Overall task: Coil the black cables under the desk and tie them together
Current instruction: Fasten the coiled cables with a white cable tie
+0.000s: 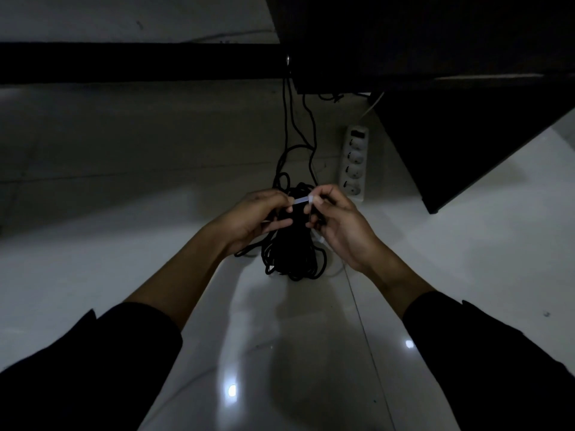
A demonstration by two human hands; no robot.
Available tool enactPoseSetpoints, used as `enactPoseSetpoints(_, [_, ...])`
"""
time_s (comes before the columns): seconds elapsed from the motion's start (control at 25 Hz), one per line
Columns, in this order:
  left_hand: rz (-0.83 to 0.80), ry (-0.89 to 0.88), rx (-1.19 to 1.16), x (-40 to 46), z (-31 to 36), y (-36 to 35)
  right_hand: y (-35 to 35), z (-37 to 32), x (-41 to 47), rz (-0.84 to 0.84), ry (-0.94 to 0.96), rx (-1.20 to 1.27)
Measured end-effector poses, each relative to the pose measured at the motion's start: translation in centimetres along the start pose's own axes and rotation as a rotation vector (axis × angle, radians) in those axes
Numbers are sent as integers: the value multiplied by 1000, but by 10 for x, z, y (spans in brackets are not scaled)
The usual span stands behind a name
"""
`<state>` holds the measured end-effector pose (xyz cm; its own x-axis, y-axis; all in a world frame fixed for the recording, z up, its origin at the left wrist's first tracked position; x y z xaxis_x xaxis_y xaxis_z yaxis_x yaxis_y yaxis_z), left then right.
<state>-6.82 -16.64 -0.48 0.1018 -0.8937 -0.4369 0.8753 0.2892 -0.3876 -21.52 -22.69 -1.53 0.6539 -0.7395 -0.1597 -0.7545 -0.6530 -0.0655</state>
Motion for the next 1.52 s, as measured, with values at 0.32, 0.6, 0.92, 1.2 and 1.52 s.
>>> enactPoseSetpoints(0.32, [-19, 22, -12, -2, 2, -3, 1, 0, 0, -16, 1, -50])
enactPoseSetpoints(0.6, [-42, 58, -33, -2, 3, -1, 1, 1, 0, -20, -1, -98])
enactPoseSetpoints(0.92, [-56, 43, 19, -3, 2, 0, -3, -2, -4, -18, 114, -324])
enactPoseSetpoints(1.2, [-1, 44, 47, -1, 6, -7, -1, 1, -4, 25, 149, -396])
enactPoseSetpoints(1.52, [-39, -119, 147, -4, 2, -1, -2, -8, -1, 85, 59, -391])
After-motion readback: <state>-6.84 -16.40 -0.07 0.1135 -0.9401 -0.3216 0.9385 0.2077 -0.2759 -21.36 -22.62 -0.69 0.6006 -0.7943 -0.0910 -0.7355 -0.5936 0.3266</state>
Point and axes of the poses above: each hand's wrist, its own x-axis towards the middle knuckle, its own y-axis out of the back of the hand, z = x × y, the point moved 3 cm from there along x, towards the middle knuckle, and after that the axes turned 13 degrees about -x, right-handed, at the moved point
